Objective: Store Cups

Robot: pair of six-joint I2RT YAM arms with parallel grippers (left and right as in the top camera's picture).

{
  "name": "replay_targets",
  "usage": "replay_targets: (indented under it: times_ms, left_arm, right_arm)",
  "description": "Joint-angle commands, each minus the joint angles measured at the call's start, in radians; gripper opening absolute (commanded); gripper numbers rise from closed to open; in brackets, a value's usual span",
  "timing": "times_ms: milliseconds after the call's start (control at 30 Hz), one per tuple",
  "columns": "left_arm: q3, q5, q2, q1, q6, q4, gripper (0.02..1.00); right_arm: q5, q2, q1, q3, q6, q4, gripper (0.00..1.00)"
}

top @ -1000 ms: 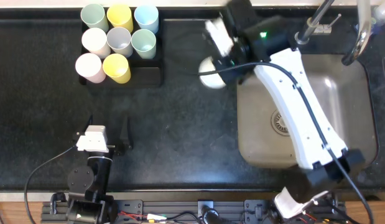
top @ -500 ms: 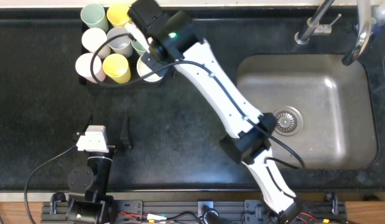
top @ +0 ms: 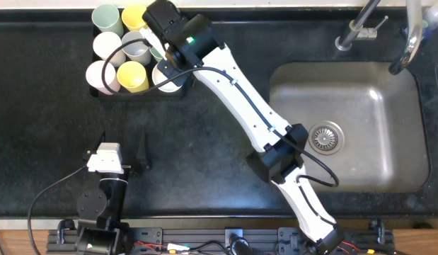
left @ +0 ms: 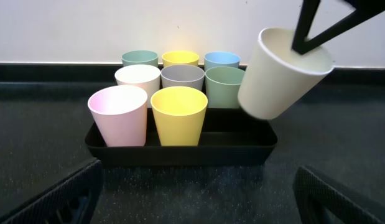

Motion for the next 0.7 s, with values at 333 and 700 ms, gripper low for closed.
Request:
replay_targets:
  times_ms: [333, 700]
  left_arm:
    - [-0.003, 0.007, -0.009, -0.003, 0.021, 0.002, 0.998]
    - [-0.003, 0.007, -0.009, -0.003, 0.021, 0.002, 0.998]
  right_arm:
    - [-0.031, 0.079, -0.008, 0.034, -0.003, 0.053, 0.042]
    - [-0.037, 0.122, -0.007, 0.034, -0.020, 0.044, 0.045]
